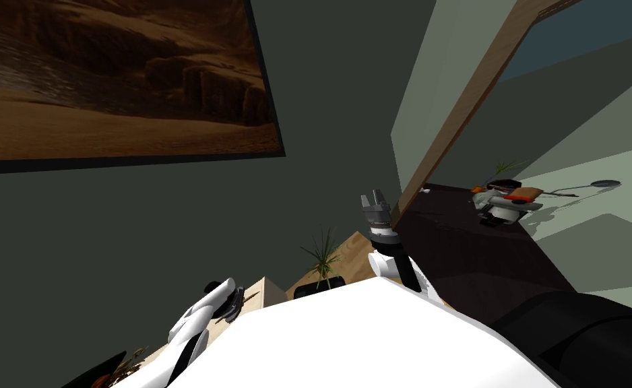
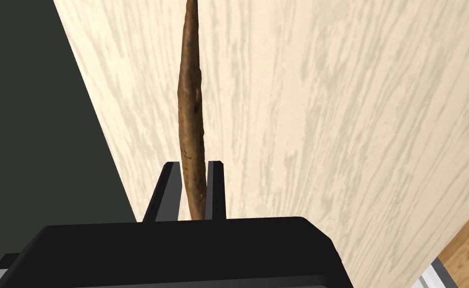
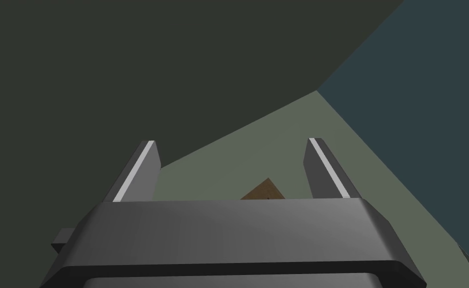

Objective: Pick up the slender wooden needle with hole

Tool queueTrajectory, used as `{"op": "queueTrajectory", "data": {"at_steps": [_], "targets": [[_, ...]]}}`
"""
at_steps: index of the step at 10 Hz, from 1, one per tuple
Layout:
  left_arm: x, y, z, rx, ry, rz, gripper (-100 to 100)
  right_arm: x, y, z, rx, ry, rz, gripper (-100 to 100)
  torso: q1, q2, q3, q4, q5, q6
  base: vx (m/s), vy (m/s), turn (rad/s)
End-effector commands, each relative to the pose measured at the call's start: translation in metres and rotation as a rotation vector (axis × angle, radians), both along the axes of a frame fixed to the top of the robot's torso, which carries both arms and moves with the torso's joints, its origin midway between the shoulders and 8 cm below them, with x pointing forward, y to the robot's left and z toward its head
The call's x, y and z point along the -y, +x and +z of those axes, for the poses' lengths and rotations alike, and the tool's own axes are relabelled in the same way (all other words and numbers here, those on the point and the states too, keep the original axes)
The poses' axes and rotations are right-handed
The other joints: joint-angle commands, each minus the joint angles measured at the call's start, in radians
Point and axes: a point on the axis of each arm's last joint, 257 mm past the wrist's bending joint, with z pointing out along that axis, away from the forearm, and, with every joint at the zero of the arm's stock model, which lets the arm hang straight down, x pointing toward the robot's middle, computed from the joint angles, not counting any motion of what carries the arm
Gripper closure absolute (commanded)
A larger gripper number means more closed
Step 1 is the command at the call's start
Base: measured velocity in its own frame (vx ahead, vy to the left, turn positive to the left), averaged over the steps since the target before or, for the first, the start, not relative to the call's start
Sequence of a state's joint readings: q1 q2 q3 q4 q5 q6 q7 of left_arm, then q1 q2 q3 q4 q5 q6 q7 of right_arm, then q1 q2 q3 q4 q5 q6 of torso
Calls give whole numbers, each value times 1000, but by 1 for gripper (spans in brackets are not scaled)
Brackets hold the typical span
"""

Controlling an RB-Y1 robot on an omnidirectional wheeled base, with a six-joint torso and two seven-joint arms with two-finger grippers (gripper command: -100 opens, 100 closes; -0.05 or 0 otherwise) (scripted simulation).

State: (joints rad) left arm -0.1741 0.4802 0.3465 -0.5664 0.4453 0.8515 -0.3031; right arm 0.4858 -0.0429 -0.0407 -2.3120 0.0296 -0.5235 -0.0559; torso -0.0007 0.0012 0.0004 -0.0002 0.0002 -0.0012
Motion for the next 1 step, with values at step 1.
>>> {"op": "queueTrajectory", "data": {"at_steps": [1], "targets": [[0,0,0,0,0,0,0,0,0,0,0,0,0,0,0,0,0,0,0,0,0,0,0]]}}
